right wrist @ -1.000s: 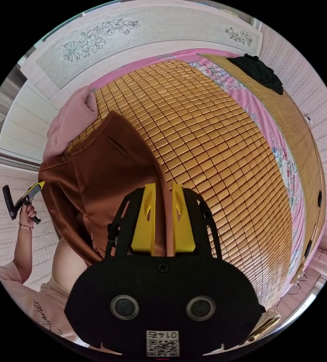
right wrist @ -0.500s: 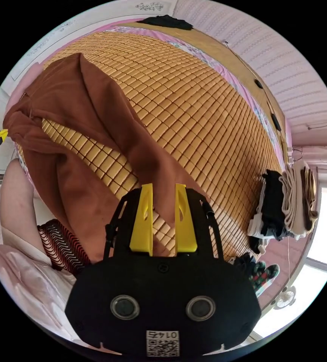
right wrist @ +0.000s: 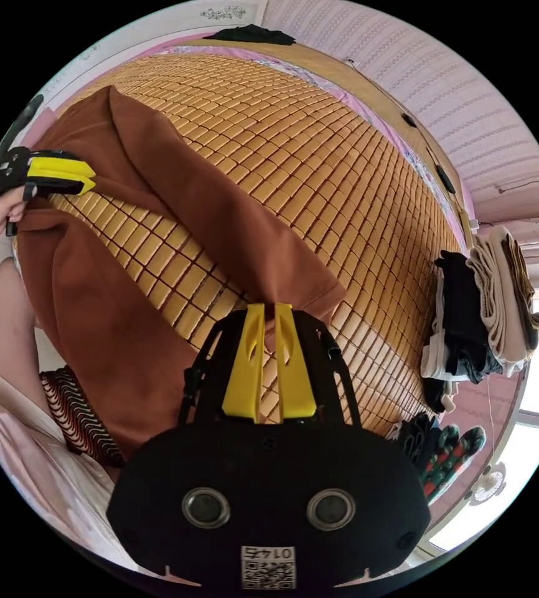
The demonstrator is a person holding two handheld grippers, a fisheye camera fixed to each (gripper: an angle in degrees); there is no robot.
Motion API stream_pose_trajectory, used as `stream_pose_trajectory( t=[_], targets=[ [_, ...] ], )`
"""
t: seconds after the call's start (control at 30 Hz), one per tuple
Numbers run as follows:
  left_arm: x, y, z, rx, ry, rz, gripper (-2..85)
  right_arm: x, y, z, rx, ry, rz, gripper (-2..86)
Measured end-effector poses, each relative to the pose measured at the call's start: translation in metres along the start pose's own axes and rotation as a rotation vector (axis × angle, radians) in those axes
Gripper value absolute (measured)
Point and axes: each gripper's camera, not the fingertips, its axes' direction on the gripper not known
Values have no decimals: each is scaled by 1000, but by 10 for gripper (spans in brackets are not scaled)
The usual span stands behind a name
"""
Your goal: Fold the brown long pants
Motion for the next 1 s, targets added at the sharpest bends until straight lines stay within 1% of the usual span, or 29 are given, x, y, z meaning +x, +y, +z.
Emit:
stream_pose_trajectory(
  t=[0.07, 0.13, 0.17, 0.2, 0.23, 0.3, 0.37, 0.43, 0.5, 0.53, 0.57, 0.6, 0.63, 0.7, 0.77, 0.83, 0.87, 0.93, 1.0],
  targets=[
    [-2, -9, -5, -18, 14, 11, 58, 32, 6, -30, 46, -121, 16, 9],
    [-3, -15, -16, -14, 31, 40, 57, 83, 2, -76, 64, -384, -18, 2],
    [-4, -16, -21, -1, 39, 43, 57, 96, -1, -86, 79, -419, -23, 0],
    [-6, -17, -31, 26, 52, 40, 56, 121, -7, -101, 136, -390, 1, -2],
    [-7, -19, -41, 47, 71, 33, 56, 146, -14, -106, 176, -254, 66, -3],
    [-11, -22, -55, 82, 95, 15, 55, 180, -23, -99, 201, -91, 180, 0],
    [-14, -26, -65, 97, 97, 7, 55, 202, -26, -84, 215, -154, 228, 12],
    [-16, -33, -71, 104, 96, 7, 56, 204, -15, -60, 268, -286, 222, 60],
    [-17, -39, -70, 89, 100, 10, 58, 198, -1, -34, 247, -281, 227, 92],
    [-18, -44, -68, 74, 109, 11, 59, 195, 11, -12, 207, -244, 254, 118],
    [-17, -47, -67, 67, 116, 12, 60, 195, 17, 0, 180, -222, 275, 125],
    [-15, -52, -66, 61, 132, 20, 61, 197, 27, 26, 114, -189, 314, 140],
    [-11, -58, -65, 58, 140, 34, 61, 202, 36, 50, 64, -194, 344, 136],
    [-3, -66, -63, 43, 140, 61, 62, 211, 45, 78, 33, -243, 387, 125],
    [6, -75, -57, 16, 140, 85, 62, 224, 50, 96, 46, -277, 444, 108],
    [14, -82, -45, -47, 153, 91, 59, 240, 53, 117, 73, -281, 524, 65],
    [14, -81, -48, -22, 150, 91, 56, 243, 54, 121, 95, -293, 529, 60],
    [12, -80, -52, -32, 172, 81, 32, 258, 61, 127, 166, -317, 563, 38],
    [12, -78, -54, -51, 214, 96, 17, 269, 60, 129, 178, -302, 577, 27]
  ],
)
